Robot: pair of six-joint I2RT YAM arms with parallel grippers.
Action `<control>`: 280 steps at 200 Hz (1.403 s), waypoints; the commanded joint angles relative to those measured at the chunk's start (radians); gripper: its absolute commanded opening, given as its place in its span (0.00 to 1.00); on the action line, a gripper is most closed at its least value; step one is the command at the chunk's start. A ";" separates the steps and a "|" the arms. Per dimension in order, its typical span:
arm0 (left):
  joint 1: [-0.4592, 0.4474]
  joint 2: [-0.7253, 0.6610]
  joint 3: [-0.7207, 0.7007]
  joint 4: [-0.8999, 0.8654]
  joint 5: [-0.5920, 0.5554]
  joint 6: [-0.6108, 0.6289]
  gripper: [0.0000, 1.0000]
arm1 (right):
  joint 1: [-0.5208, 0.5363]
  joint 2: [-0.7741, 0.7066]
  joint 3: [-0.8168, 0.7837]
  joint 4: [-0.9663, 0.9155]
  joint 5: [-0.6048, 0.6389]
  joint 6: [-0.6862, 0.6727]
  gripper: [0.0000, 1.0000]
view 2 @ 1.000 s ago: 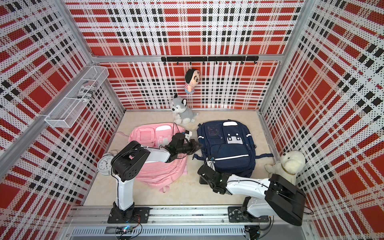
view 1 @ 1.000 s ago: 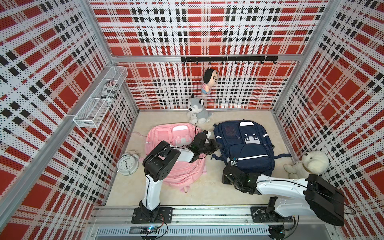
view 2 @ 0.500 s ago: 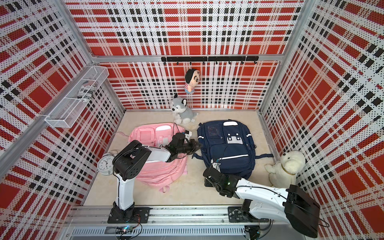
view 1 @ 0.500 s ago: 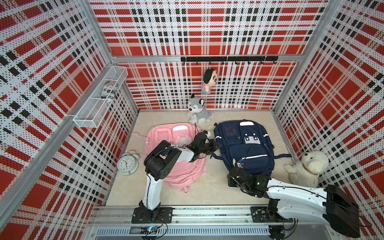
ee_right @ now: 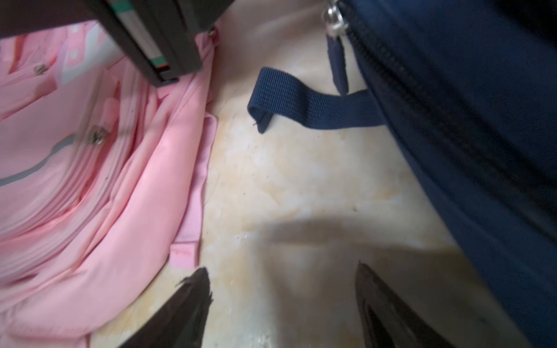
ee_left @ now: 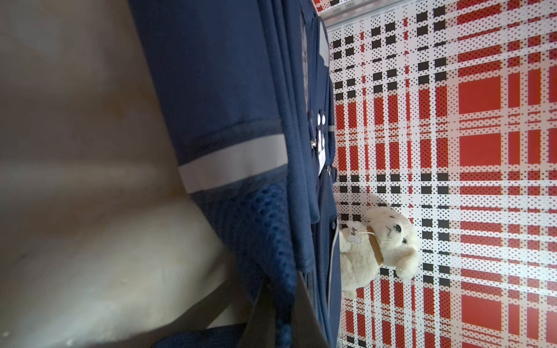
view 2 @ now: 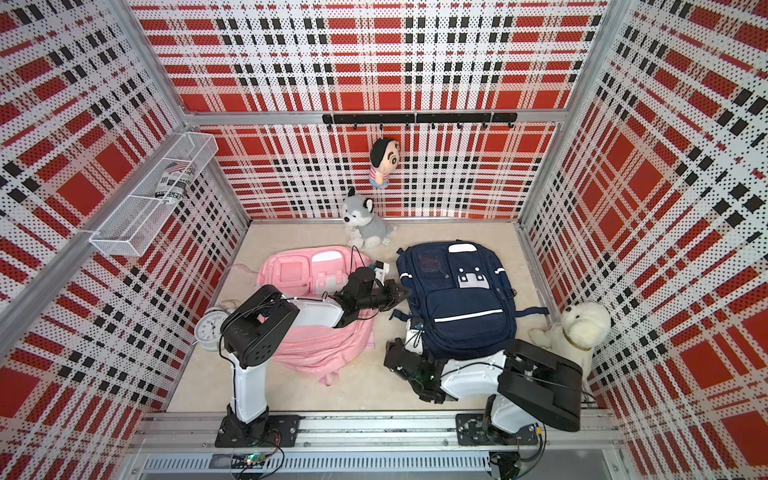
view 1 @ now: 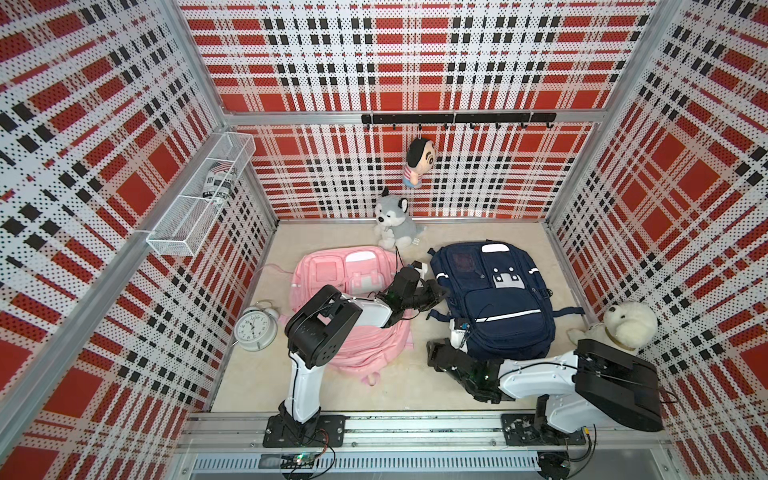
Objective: Zip up the backpack
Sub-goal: Zip the zipper on the backpack.
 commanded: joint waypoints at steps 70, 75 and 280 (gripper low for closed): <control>-0.021 -0.121 -0.083 0.102 0.022 -0.022 0.01 | 0.012 0.184 0.222 -0.195 0.406 0.212 0.78; -0.019 -0.123 -0.087 0.104 0.023 -0.022 0.02 | 0.012 0.185 0.224 -0.197 0.412 0.211 0.78; -0.028 -0.134 -0.120 0.129 0.043 -0.042 0.00 | -0.127 0.266 0.143 0.411 0.383 -0.233 0.33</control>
